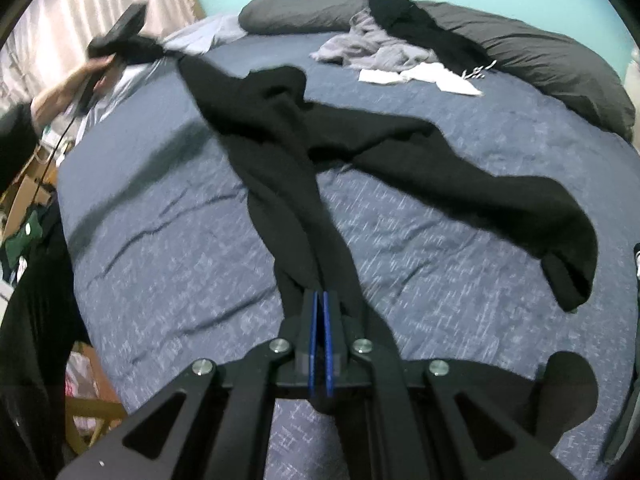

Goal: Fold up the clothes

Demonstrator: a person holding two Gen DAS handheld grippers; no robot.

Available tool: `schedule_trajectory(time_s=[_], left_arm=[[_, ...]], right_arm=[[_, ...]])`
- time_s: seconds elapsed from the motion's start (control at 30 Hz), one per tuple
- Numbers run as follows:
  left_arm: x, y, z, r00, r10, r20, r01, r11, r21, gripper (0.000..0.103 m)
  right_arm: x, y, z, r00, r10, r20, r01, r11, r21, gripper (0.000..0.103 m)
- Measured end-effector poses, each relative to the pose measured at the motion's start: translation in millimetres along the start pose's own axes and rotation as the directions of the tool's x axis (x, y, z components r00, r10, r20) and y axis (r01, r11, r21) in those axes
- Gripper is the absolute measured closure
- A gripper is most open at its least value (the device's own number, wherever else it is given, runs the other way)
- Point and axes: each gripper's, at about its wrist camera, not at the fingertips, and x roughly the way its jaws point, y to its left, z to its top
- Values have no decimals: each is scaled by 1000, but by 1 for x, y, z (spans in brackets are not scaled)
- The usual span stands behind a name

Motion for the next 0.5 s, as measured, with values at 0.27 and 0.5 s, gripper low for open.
schedule_trajectory(time_s=[0.27, 0.5], left_arm=[[62, -3, 34, 997, 69, -26, -69, 998, 1, 100], [123, 21, 26, 984, 142, -109, -146, 989, -32, 97]], right_arm=[[12, -19, -12, 1000, 4, -19, -3, 1000, 31, 100], [27, -40, -11, 1000, -6, -29, 8, 997, 83, 100]])
